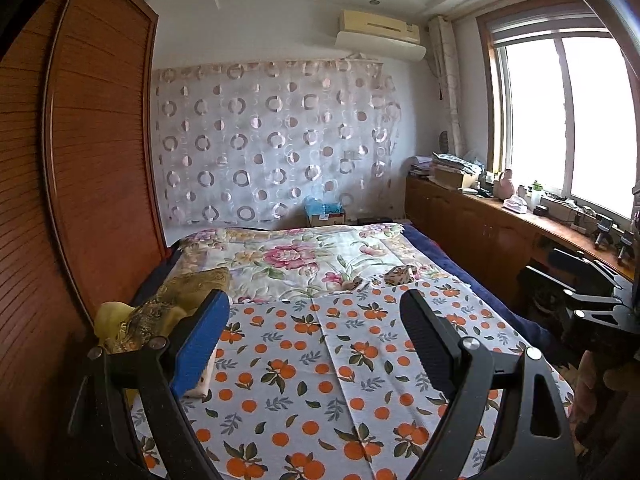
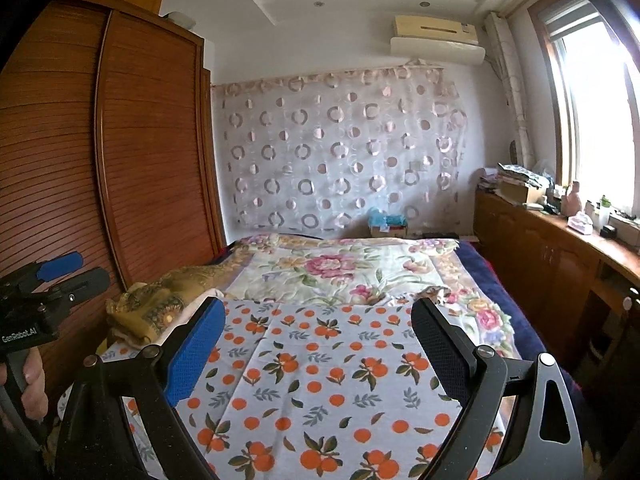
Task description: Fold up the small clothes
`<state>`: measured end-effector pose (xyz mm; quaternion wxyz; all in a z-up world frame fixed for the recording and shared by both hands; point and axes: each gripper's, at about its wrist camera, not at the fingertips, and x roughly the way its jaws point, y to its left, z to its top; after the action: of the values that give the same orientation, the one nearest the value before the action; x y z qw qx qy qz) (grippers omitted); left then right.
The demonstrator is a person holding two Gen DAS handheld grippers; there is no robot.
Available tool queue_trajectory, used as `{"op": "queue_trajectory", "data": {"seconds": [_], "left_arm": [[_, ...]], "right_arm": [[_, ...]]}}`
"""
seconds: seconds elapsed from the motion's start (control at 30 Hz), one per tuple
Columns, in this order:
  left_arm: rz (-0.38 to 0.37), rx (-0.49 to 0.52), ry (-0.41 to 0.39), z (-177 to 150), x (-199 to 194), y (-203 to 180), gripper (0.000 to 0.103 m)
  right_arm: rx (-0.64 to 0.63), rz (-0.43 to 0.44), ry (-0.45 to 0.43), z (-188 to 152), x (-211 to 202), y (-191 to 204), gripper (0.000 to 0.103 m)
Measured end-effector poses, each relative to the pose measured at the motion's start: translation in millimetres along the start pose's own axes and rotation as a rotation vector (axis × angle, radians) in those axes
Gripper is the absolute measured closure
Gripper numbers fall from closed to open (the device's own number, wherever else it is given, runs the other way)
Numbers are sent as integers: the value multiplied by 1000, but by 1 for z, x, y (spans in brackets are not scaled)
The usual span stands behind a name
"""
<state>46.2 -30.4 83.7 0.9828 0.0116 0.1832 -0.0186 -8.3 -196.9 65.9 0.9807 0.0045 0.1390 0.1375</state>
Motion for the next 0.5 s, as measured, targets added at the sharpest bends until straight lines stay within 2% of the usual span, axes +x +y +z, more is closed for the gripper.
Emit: {"op": "queue_trajectory", "data": {"seconds": [0.5], "left_arm": [[10,-4,3,-5,1,3,15]], "right_arm": [[0,6,12,6,-3,-17,8]]}}
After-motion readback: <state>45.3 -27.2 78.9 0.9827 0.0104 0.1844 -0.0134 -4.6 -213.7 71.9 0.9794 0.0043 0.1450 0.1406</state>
